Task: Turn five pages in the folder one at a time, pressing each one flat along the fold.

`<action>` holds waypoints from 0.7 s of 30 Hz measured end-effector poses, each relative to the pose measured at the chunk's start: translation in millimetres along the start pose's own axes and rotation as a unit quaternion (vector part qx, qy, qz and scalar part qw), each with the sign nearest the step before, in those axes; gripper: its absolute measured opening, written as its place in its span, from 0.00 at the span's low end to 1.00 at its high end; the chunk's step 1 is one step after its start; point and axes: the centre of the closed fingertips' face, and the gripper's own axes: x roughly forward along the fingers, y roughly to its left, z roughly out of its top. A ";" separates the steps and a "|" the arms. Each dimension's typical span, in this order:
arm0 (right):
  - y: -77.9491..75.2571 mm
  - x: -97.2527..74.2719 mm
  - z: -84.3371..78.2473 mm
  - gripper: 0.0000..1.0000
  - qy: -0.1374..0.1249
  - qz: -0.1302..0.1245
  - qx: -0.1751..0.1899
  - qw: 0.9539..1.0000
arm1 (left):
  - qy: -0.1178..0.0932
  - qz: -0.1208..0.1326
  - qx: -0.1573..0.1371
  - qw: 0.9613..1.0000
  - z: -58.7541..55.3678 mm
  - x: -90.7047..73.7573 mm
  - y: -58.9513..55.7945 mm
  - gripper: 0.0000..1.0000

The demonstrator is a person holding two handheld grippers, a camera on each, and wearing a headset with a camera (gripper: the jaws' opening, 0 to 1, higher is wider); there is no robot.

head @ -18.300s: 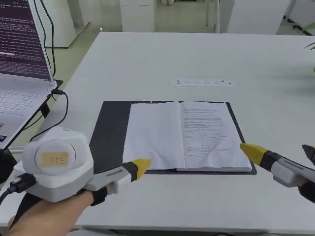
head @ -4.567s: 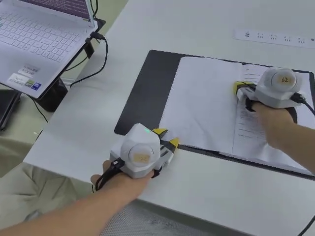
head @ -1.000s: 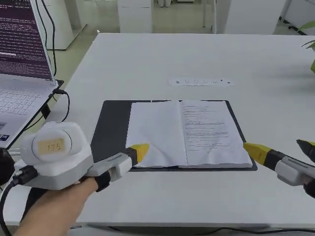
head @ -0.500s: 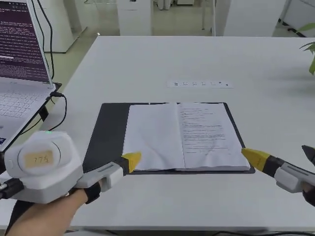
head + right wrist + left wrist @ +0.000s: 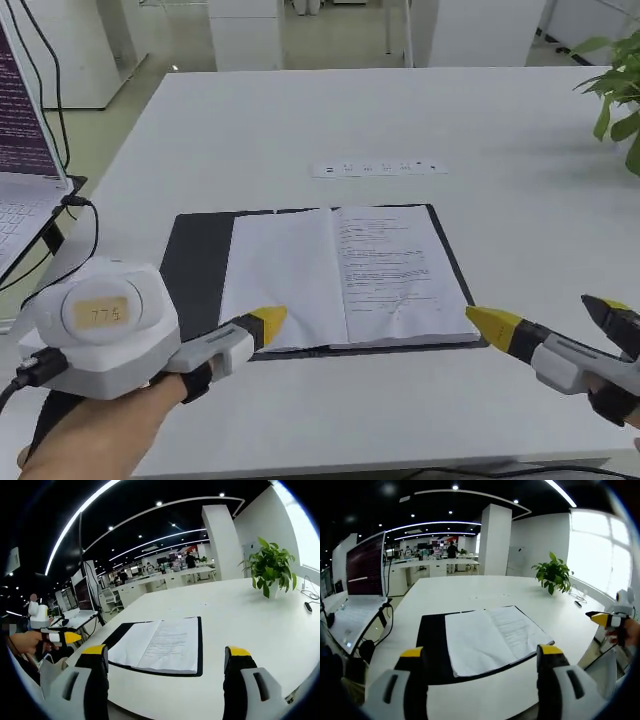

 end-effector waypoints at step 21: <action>-9.5 -0.5 -11.8 0.93 0.003 -0.001 0.024 1.000 | 0.049 -0.088 0.085 0.991 -27.0 108.8 -100.1 0.71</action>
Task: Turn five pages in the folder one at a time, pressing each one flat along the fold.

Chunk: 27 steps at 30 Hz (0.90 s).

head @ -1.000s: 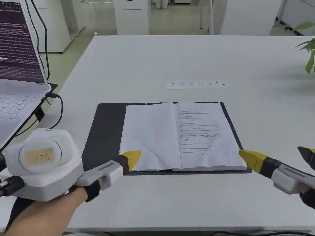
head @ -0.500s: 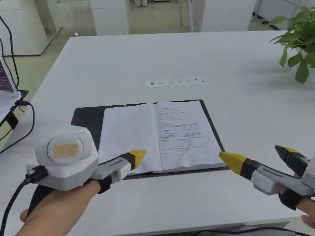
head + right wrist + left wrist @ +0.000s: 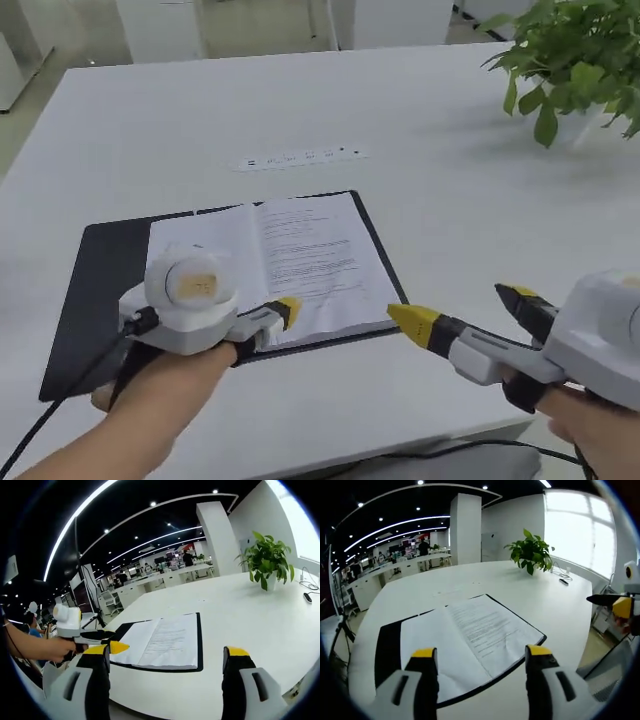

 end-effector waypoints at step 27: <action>-4.6 2.3 -12.9 0.89 0.010 0.010 0.020 1.000 | 0.032 -0.055 0.003 0.998 -25.0 102.3 -80.0 0.64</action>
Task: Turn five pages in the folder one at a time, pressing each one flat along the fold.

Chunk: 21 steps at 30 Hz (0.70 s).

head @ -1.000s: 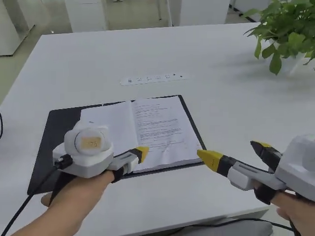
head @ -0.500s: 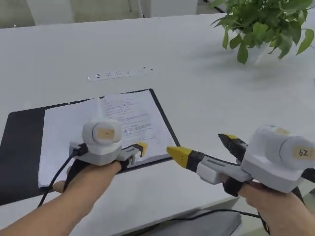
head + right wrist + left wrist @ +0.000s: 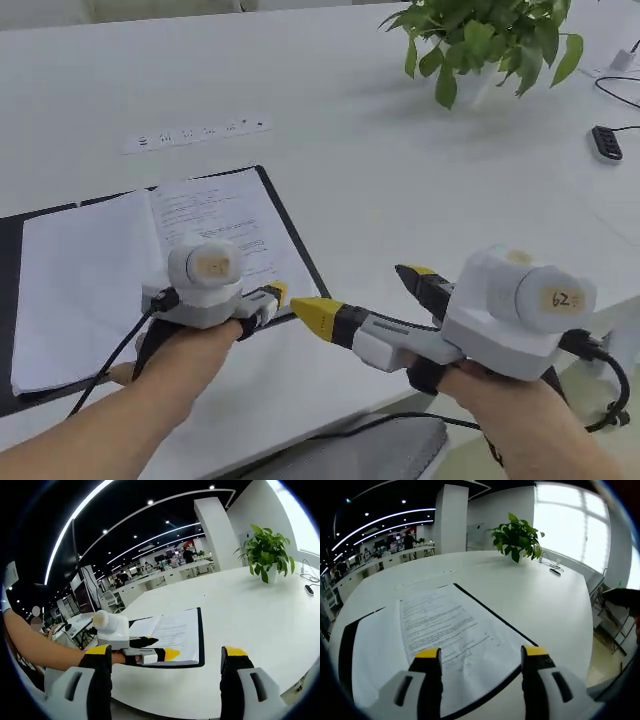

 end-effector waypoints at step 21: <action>-5.1 4.9 -16.4 0.86 0.008 -0.001 0.030 1.000 | -0.039 0.037 0.028 0.998 -21.0 18.0 5.0 0.57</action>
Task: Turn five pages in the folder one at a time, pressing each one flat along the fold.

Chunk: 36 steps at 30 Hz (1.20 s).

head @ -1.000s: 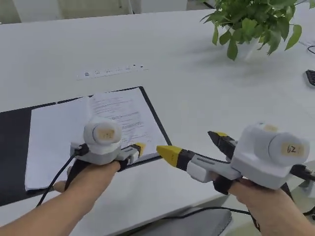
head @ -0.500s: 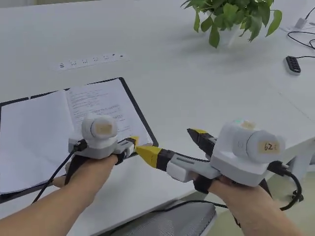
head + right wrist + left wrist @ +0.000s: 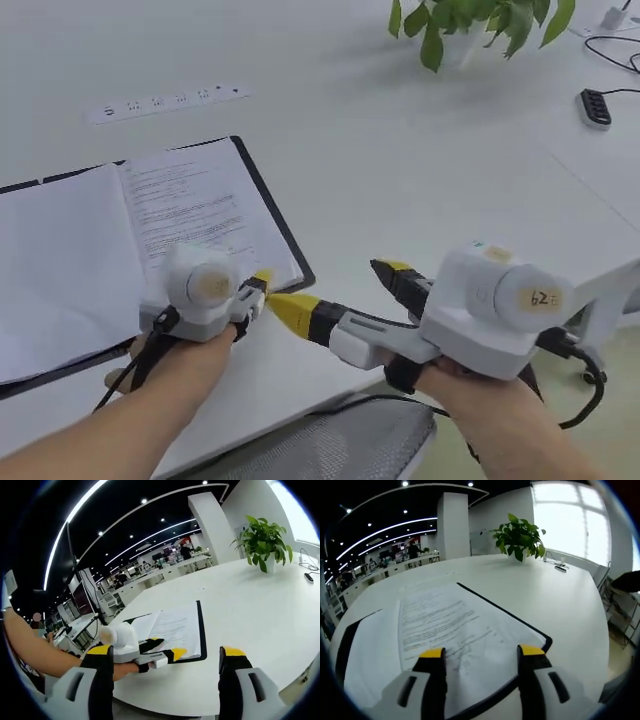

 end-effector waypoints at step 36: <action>-4.0 15.3 -11.0 0.78 0.023 0.005 0.009 1.000 | -0.050 0.024 -0.001 0.998 0.4 -1.7 28.0 0.07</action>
